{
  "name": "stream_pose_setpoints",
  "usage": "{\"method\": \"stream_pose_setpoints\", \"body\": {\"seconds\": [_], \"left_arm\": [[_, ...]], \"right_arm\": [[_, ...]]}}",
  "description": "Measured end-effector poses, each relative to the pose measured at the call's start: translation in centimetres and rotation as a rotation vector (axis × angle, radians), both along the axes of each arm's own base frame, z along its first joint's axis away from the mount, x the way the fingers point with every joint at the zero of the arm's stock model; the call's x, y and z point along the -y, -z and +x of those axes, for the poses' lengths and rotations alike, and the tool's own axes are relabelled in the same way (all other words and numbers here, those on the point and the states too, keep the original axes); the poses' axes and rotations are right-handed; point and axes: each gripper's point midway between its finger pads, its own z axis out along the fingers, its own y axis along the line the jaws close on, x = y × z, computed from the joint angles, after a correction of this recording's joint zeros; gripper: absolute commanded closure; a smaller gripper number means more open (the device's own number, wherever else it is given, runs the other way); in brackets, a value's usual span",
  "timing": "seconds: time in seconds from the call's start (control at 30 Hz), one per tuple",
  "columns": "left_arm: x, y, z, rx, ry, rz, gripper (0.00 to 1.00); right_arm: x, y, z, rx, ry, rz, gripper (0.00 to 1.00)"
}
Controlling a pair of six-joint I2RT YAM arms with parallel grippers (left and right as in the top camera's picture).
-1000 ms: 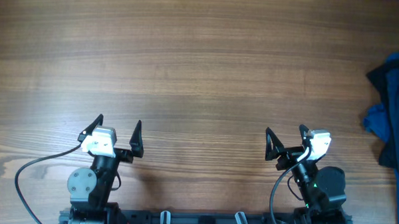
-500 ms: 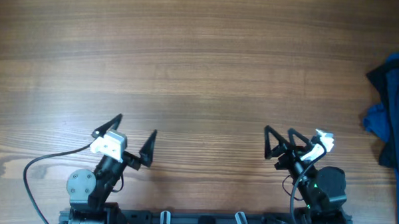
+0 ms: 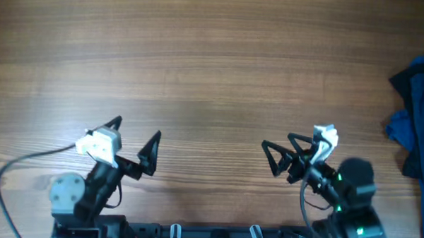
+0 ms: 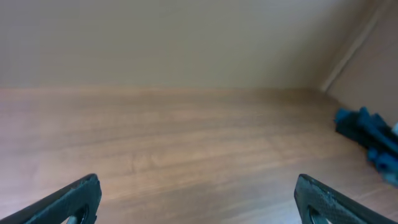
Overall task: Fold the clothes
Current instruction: 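Reach the right gripper to the clothes pile and grasp the denim shorts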
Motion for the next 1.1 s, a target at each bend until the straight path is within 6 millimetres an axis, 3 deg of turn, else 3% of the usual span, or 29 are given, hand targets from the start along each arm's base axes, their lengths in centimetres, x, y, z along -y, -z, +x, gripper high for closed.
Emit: {"method": "stream_pose_setpoints", "body": {"seconds": [0.13,0.27,0.43,0.53,0.63,0.83,0.97,1.07,1.1], "left_arm": [[-0.9,-0.3,1.0,-0.160,-0.056,0.012,0.00],[-1.2,-0.7,2.3,-0.246,-0.073,0.019,0.00],[-0.6,-1.3,2.9,-0.238,-0.037,0.004,0.00],[-0.7,-0.5,2.6,-0.285,-0.049,-0.007,0.00],[-1.7,1.9,2.4,-0.409,-0.127,-0.030,0.00],[-3.8,4.6,4.0,-0.623,-0.260,0.004,0.00],[-4.5,3.6,6.4,-0.716,-0.303,0.031,0.00],[-4.4,2.0,8.8,-0.729,-0.299,0.026,0.00],[-3.9,1.4,9.7,-0.727,-0.270,0.009,0.00]], "right_arm": [[2.3,2.7,1.1,-0.287,0.110,-0.169,0.00],[4.1,3.3,2.6,-0.494,0.156,-0.347,0.00],[4.7,2.8,7.9,-0.524,0.159,-0.479,0.00],[6.9,2.6,9.0,-0.513,0.266,-0.570,0.00],[9.4,1.9,9.7,-0.478,0.389,-0.661,0.00],[7.6,0.7,11.6,-0.373,0.294,-0.633,0.00],[8.3,-0.7,12.2,-0.347,0.340,-0.640,0.00],[9.5,-3.5,12.7,-0.336,0.394,-0.612,0.00],[10.9,-5.4,13.0,-0.334,0.444,-0.597,0.00]]}}
